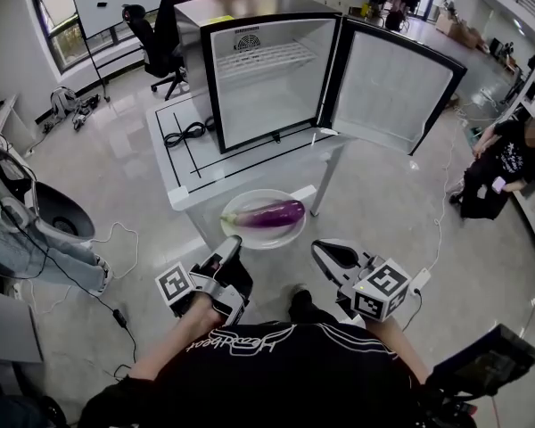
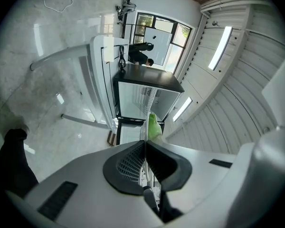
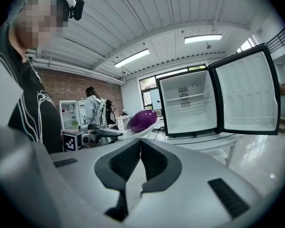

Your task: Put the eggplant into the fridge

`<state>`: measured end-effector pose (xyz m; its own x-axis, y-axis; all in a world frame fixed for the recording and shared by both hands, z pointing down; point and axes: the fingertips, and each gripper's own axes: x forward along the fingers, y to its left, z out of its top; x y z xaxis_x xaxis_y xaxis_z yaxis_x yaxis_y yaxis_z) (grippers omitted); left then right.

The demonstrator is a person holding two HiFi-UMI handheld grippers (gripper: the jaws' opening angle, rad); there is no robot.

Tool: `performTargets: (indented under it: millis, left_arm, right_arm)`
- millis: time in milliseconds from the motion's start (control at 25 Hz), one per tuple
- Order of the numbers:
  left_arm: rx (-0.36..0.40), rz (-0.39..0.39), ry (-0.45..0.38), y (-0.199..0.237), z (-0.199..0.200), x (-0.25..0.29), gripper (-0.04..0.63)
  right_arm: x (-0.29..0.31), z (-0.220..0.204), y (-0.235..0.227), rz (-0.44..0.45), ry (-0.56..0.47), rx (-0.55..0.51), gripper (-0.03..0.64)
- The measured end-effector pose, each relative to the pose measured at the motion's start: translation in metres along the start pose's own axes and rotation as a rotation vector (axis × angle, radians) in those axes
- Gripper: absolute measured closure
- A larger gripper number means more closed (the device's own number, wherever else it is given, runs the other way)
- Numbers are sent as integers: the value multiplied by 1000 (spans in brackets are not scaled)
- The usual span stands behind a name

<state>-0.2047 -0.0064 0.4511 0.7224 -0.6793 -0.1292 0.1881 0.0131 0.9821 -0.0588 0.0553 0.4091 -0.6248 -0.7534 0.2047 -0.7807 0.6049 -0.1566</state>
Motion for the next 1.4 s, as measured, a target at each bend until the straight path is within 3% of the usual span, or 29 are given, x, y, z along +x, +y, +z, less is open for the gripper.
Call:
performTargets:
  millis: [520,1400]
  left_arm:
    - [18,32,-23,11,13,46,578]
    - [28,70,-114,33,63,221,578]
  right_arm:
    - [17,1,-54,18,-12,33,609]
    - [80,34,-231,95,14,57,609]
